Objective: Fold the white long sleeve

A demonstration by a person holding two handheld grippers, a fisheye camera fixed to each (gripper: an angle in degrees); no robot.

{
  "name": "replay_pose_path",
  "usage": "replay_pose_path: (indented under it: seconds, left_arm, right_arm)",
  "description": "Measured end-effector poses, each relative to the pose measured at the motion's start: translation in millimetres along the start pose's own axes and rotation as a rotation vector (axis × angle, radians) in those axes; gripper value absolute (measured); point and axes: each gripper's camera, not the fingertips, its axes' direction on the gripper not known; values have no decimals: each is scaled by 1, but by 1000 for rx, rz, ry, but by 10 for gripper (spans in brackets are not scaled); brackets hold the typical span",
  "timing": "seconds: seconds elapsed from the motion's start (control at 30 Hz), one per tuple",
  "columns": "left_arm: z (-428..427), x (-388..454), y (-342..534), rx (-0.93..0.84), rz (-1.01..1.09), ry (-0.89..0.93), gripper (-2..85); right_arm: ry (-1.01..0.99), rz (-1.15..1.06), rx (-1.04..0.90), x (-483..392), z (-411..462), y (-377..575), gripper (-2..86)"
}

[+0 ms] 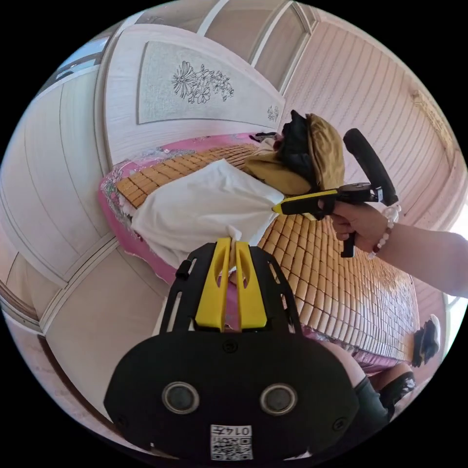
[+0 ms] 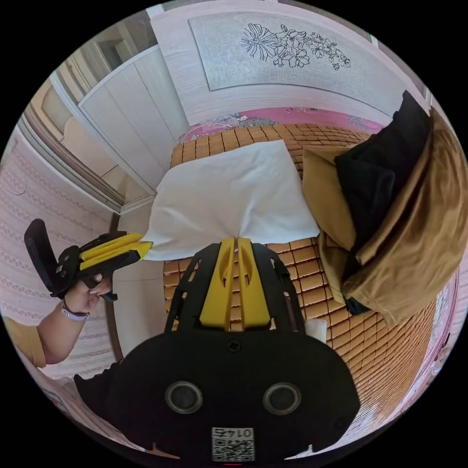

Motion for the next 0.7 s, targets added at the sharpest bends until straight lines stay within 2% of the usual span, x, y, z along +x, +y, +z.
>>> replay_pose_path:
  seconds: [0.13, 0.4, 0.47, 0.53, 0.63, 0.7]
  left_arm:
    - [-17, 72, 2, 21, 131, 187, -8]
    - [30, 312, 59, -256, 471, 638, 11]
    - [31, 343, 75, -301, 526, 673, 12]
    - [28, 359, 86, -308, 572, 697, 7]
    - [30, 364, 87, -375, 597, 681, 18]
    - [32, 358, 78, -412, 605, 592, 40]
  right_arm:
    - [71, 38, 36, 19, -59, 87, 2]
    - [263, 406, -49, 76, -145, 373, 11]
    - [365, 526, -96, 79, -171, 453, 23]
    - [383, 585, -99, 72, -189, 499, 44]
    - [321, 615, -20, 46, -206, 542, 62]
    - [271, 586, 37, 26, -204, 548, 66]
